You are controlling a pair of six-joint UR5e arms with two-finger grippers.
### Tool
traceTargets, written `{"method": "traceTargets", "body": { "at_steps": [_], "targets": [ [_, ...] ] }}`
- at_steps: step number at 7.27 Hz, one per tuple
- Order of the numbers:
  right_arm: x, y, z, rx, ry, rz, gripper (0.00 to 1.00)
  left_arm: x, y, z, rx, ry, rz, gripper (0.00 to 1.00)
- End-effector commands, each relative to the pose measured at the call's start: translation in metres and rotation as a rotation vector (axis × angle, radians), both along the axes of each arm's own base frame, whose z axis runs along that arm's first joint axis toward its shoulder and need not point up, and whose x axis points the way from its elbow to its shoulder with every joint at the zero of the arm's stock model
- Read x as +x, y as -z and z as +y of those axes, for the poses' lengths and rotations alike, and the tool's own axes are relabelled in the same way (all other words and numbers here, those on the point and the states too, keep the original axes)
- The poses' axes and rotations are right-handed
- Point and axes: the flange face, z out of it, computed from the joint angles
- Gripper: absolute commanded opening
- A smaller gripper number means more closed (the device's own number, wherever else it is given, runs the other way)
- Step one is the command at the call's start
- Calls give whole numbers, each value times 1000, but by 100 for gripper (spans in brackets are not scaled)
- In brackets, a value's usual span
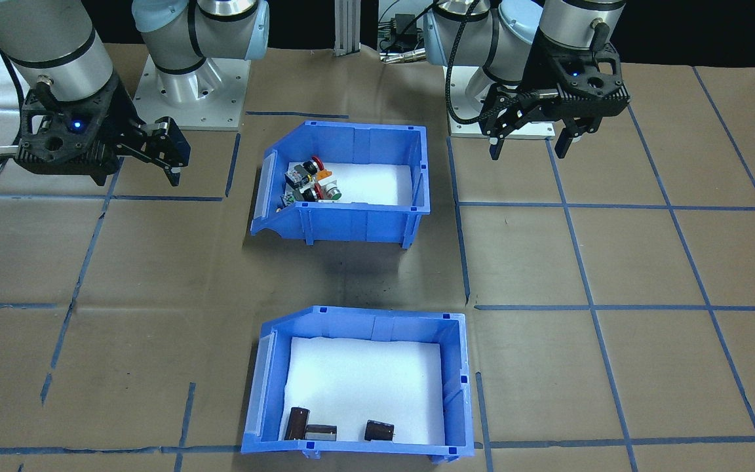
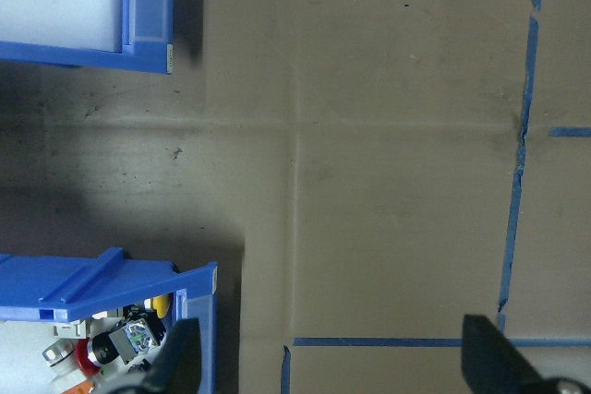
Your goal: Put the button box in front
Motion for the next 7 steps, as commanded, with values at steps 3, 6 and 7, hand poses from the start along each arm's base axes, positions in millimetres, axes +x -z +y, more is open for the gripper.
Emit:
{"method": "traceTargets", "body": {
  "at_steps": [3, 6, 7],
  "targets": [
    [0, -5, 2, 6, -14, 3, 100, 0, -1, 0, -1, 0, 0, 99],
    [5, 6, -4, 36, -38, -15, 100, 0, 0, 0, 1, 0, 0, 99],
    [7, 4, -9, 29, -111, -17, 100, 0, 0, 0, 1, 0, 0, 99]
  ]
}}
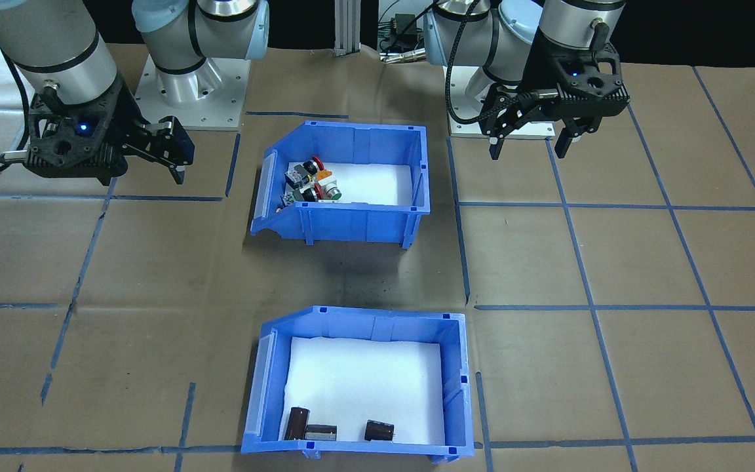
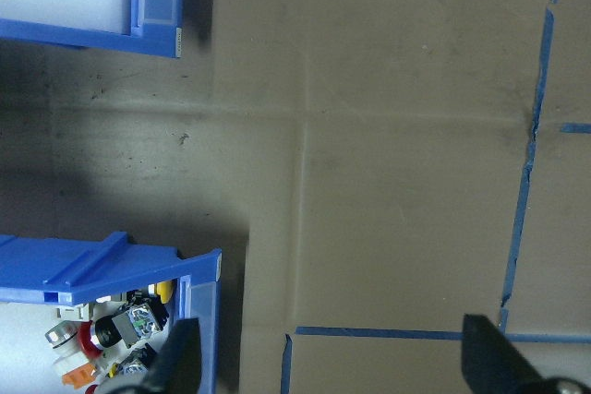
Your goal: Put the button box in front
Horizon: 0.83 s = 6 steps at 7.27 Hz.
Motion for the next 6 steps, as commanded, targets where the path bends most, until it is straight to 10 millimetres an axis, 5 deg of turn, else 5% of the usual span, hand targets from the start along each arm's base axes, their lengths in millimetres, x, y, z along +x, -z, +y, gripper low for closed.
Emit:
{"method": "traceTargets", "body": {
  "at_steps": [1, 4, 6],
  "targets": [
    [4, 2, -12, 1, -115, -10, 100, 0, -1, 0, -1, 0, 0, 99],
    [54, 21, -71, -25, -467, -15, 100, 0, 0, 1, 0, -2, 0, 99],
    [125, 33, -116, -46, -816, -15, 100, -1, 37, 14, 73, -15, 5, 99]
  ]
}}
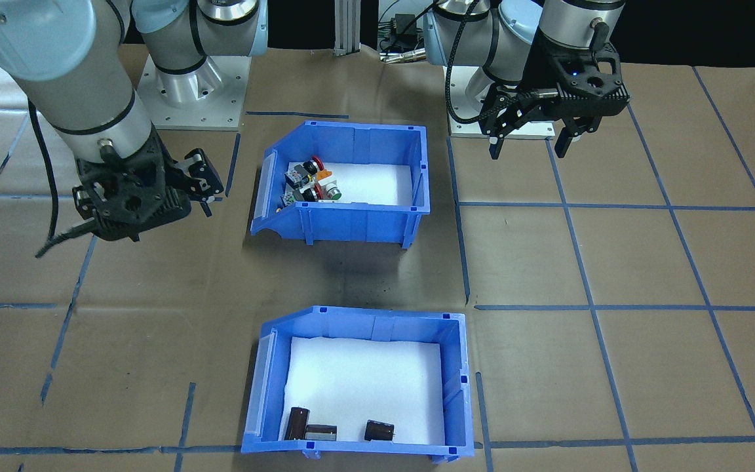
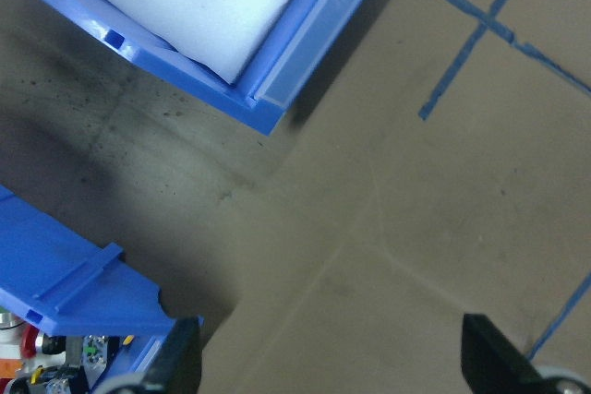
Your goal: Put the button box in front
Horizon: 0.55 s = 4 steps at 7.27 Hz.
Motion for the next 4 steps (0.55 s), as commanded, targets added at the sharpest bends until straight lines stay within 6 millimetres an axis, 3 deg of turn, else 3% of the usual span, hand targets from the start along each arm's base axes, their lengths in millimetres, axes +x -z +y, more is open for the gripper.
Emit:
{"method": "traceTargets", "body": {
  "at_steps": [1, 3, 4],
  "targets": [
    [75, 14, -41, -28, -359, -3, 100, -2, 30, 27, 50, -96, 15, 99],
    [141, 28, -48, -38, -612, -5, 100, -9, 73, 71, 117, -353, 38, 99],
    [181, 42, -39, -29, -670, -3, 100, -22, 84, 80, 137, -493, 44, 99]
  ]
}}
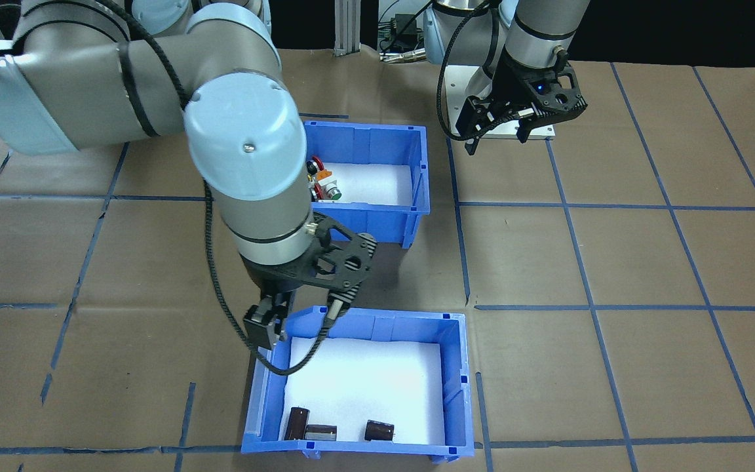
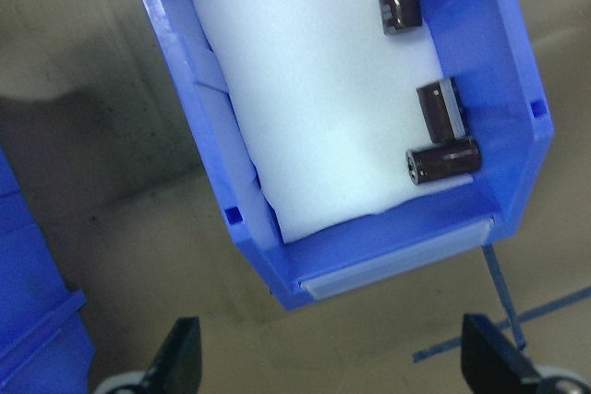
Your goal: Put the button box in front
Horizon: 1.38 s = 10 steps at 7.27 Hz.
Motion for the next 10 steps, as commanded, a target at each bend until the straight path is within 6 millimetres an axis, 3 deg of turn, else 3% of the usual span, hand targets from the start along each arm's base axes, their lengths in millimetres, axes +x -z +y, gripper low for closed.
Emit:
{"method": "traceTargets", "body": {
  "at_steps": [1, 2, 4, 5, 6, 7, 8, 9, 10],
  "targets": [
    [80, 32, 19, 24, -156, 14, 100, -37, 29, 34, 49, -288, -10, 99],
    [103, 54, 32, 52, -211, 32, 100, -69, 40, 54, 40, -441, -12, 99],
    [116, 98, 28, 104, -232, 54, 100, -114, 56, 89, 49, -736, 10, 99],
    [129, 123, 27, 90, -261, 51, 100, -131, 69, 96, 67, -901, -3, 99],
    [134, 150, 26, 66, -265, 45, 99, -150, 75, 99, 46, -896, 20, 99],
    [132, 164, 28, 24, -263, 36, 99, -157, 76, 101, 34, -883, 39, 99],
    [127, 170, 28, -2, -264, 75, 87, -166, 80, 107, 68, -869, 51, 99],
    [124, 162, 28, -18, -261, 91, 58, -180, 91, 123, 86, -973, 23, 99],
    [123, 158, 27, -22, -263, 85, 41, -192, 102, 134, 83, -1082, 39, 99]
  ]
}}
